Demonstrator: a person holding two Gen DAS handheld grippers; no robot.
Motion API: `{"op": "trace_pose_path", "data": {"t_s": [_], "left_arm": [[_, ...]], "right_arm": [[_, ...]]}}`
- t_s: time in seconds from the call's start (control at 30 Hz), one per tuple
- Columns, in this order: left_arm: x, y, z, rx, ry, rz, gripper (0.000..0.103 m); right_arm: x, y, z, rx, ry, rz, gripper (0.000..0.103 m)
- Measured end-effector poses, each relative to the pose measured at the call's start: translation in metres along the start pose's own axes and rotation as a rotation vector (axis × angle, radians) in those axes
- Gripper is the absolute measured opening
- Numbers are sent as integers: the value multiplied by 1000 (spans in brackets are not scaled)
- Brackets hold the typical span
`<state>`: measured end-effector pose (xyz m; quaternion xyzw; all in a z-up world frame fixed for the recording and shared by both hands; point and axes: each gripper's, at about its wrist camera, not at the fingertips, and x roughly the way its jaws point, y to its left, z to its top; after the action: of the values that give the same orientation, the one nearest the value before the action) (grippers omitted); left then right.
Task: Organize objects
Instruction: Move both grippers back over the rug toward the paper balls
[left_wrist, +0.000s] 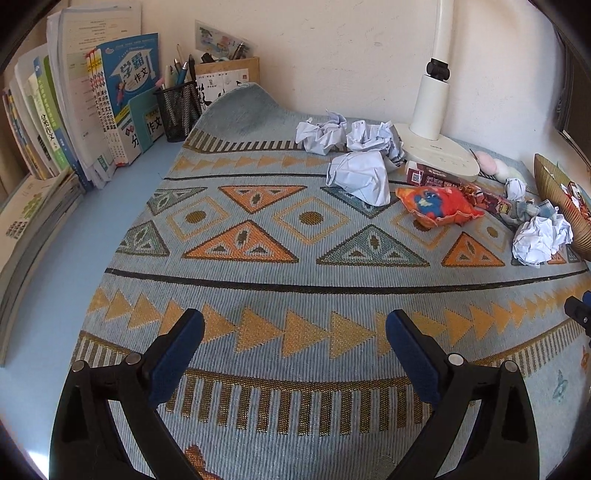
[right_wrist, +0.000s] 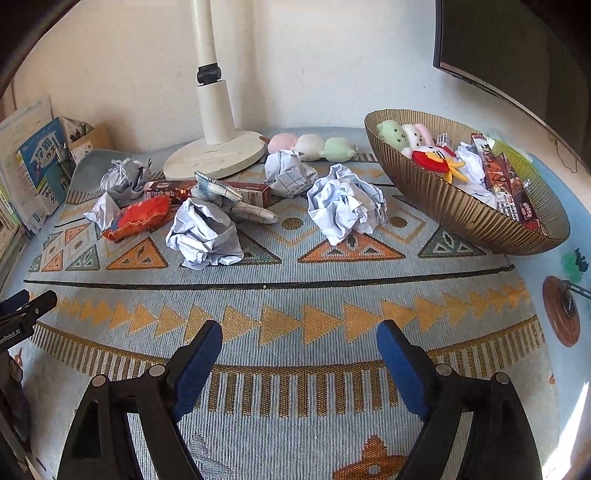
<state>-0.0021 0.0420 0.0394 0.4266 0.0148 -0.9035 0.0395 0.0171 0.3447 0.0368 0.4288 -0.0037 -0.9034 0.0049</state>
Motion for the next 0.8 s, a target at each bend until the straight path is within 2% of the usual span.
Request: {"op": "trace_pose_path", "data": {"t_s": [0.8], "left_arm": [[7, 4, 0, -28, 32, 2, 99]], "right_arm": [[6, 3, -2, -7, 36, 4, 85]]}}
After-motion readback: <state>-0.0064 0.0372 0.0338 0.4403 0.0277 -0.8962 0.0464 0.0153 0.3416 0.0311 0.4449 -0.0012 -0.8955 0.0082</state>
